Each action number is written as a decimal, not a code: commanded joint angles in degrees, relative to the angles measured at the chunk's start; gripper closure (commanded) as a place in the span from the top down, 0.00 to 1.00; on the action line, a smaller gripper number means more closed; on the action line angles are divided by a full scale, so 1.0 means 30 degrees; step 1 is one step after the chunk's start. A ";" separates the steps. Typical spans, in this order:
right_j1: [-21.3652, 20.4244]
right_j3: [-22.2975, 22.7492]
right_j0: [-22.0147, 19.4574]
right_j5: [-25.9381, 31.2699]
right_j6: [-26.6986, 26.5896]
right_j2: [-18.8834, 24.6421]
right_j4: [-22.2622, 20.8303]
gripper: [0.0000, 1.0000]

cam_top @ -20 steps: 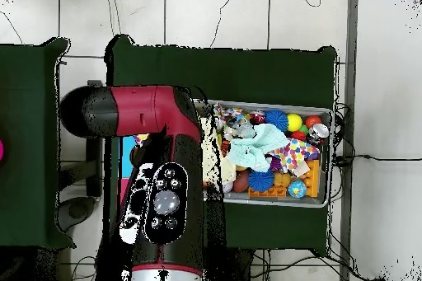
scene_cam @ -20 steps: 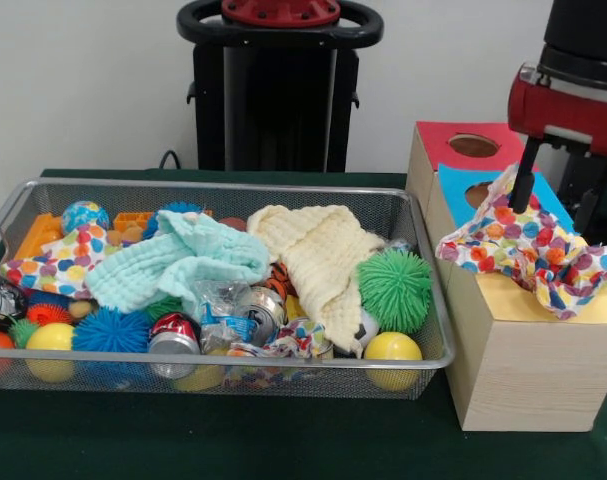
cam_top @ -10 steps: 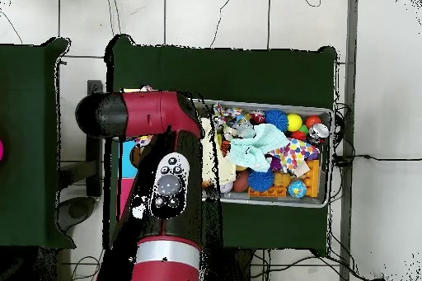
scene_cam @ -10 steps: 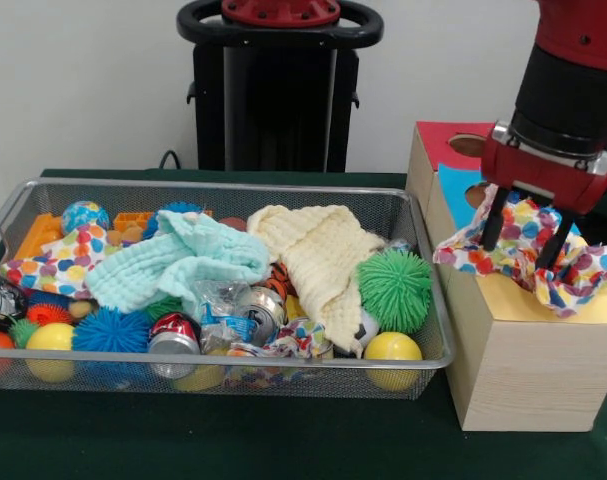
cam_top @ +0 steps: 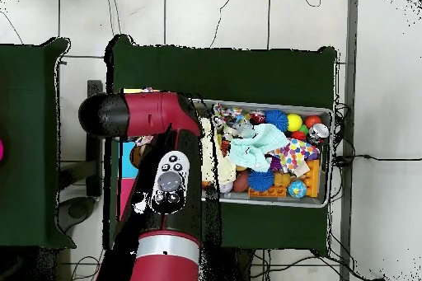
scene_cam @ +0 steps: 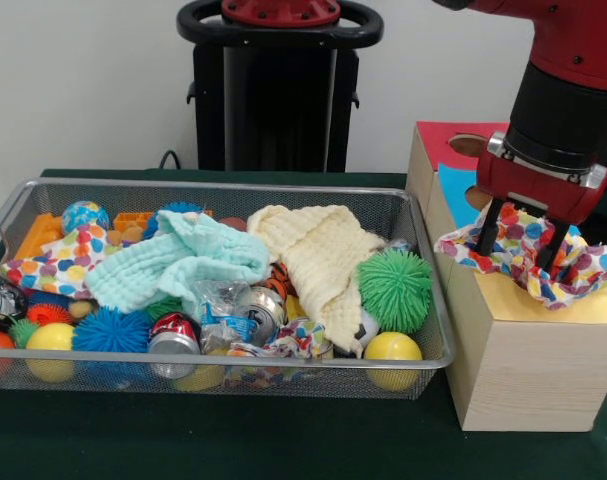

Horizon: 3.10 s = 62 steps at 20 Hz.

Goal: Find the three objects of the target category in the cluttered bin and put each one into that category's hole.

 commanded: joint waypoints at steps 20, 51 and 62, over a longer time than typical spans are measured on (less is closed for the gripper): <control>0.0918 0.0396 -0.0583 -0.0107 0.1262 0.1853 0.0486 1.00; 0.1131 0.1345 -0.1650 -0.2823 0.1380 0.3529 0.1890 0.00; 0.0835 0.3189 -0.3505 -0.2918 -0.0128 0.6263 0.2543 0.00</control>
